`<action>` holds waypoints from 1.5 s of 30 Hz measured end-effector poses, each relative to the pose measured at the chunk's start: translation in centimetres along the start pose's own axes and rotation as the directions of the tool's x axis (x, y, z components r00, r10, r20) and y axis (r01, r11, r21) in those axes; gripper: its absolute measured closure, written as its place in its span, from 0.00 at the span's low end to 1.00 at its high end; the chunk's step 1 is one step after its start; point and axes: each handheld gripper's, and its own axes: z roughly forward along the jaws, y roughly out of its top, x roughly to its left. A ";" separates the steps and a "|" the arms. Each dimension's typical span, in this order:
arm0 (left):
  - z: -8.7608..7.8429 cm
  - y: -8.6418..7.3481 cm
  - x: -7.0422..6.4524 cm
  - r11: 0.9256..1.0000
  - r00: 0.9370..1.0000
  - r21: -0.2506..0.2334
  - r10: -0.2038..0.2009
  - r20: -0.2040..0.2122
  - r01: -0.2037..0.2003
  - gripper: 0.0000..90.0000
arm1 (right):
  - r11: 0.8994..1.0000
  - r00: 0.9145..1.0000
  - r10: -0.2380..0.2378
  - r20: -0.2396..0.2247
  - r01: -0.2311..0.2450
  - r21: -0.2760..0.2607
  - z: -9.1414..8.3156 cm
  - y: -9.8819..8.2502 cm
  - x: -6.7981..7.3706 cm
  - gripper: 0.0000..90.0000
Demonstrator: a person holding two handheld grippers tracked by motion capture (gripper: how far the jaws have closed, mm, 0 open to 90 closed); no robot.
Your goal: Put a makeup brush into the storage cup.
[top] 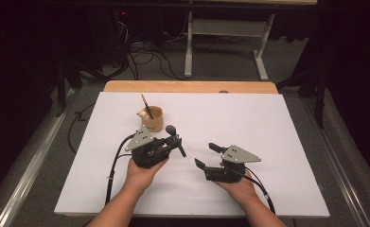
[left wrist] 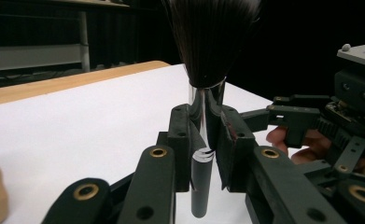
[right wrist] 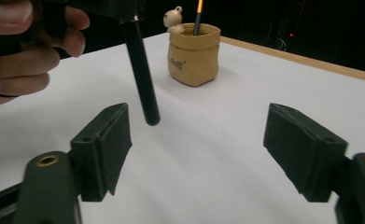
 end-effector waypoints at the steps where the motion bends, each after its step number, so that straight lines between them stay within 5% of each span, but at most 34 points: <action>1: -0.1 0.0 0.1 1.000 1.000 0.002 -0.001 -0.001 0.001 0.86 | 1.000 1.000 0.009 0.009 -0.009 0.003 0.0 0.0 -0.1 0.24; 16: -1.0 0.2 1.3 1.000 0.998 0.024 0.018 -0.055 -0.016 0.86 | 0.998 0.995 0.060 0.076 -0.060 -0.002 -0.4 0.1 -1.0 0.01; 28: -2.2 0.4 2.8 1.000 0.996 0.017 -0.006 -0.087 0.007 0.86 | 0.998 0.993 0.066 0.094 -0.066 0.000 -0.8 0.1 -1.6 0.01; 45: -3.9 0.3 4.7 1.000 0.984 0.005 -0.023 -0.174 0.024 0.86 | 0.999 0.988 0.050 0.143 -0.048 -0.016 -2.1 0.2 -2.7 0.01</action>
